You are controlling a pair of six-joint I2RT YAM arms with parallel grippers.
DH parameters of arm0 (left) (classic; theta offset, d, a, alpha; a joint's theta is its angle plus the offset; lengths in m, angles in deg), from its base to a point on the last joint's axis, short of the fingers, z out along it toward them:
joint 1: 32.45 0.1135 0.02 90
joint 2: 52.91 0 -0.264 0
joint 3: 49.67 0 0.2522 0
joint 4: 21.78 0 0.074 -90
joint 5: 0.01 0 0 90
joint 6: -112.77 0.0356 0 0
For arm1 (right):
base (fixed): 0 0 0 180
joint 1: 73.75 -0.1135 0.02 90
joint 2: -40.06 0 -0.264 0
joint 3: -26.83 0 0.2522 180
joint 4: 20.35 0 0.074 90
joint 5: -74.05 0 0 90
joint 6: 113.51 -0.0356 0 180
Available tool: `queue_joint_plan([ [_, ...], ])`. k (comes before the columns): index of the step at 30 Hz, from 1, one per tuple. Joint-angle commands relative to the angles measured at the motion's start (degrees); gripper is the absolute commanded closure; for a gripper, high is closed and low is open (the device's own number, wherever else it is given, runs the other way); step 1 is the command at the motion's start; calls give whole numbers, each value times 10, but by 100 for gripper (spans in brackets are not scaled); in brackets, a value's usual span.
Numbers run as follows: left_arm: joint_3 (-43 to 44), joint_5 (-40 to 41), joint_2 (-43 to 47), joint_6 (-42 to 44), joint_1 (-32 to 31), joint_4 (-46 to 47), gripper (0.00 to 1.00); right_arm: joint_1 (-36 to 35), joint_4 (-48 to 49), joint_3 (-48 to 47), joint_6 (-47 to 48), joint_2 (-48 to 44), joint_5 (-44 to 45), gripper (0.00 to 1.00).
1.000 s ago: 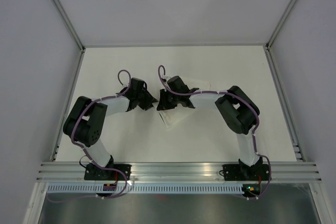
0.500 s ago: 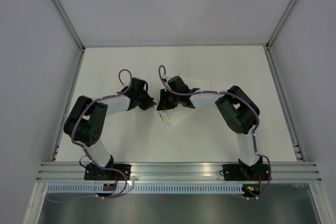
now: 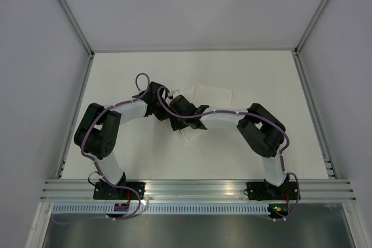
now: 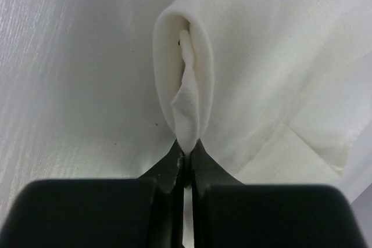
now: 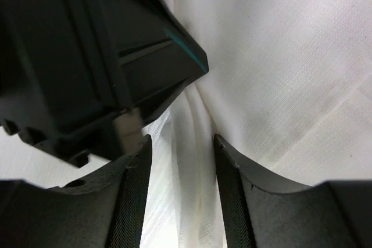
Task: Fold the napkin, place the utensils inside, and roll it up
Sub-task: Roll the napkin at the center of the board.
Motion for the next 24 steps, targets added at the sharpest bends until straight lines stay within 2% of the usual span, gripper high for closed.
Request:
queue_joint_plan([
  [1, 16, 4, -15, 20, -2, -37, 98, -20, -66, -3, 15, -6, 84, 46],
  [5, 23, -2, -17, 18, -1, -47, 98, -44, -67, -3, 5, -10, 156, 48],
  [9, 34, -11, -21, 17, -1, -55, 98, -84, -63, 4, -3, -10, 258, 62],
  [11, 37, -16, -23, 17, -1, -58, 98, -101, -52, 10, 3, -6, 301, 61],
  [12, 38, -17, -25, 17, -1, -58, 98, -106, -46, 13, 5, -5, 308, 56],
  [15, 38, -19, -27, 17, -1, -62, 98, -122, -33, 17, 11, -1, 336, 50],
  [24, 43, -24, -29, 18, -1, -72, 98, -177, -32, -17, 43, 42, 464, 48],
])
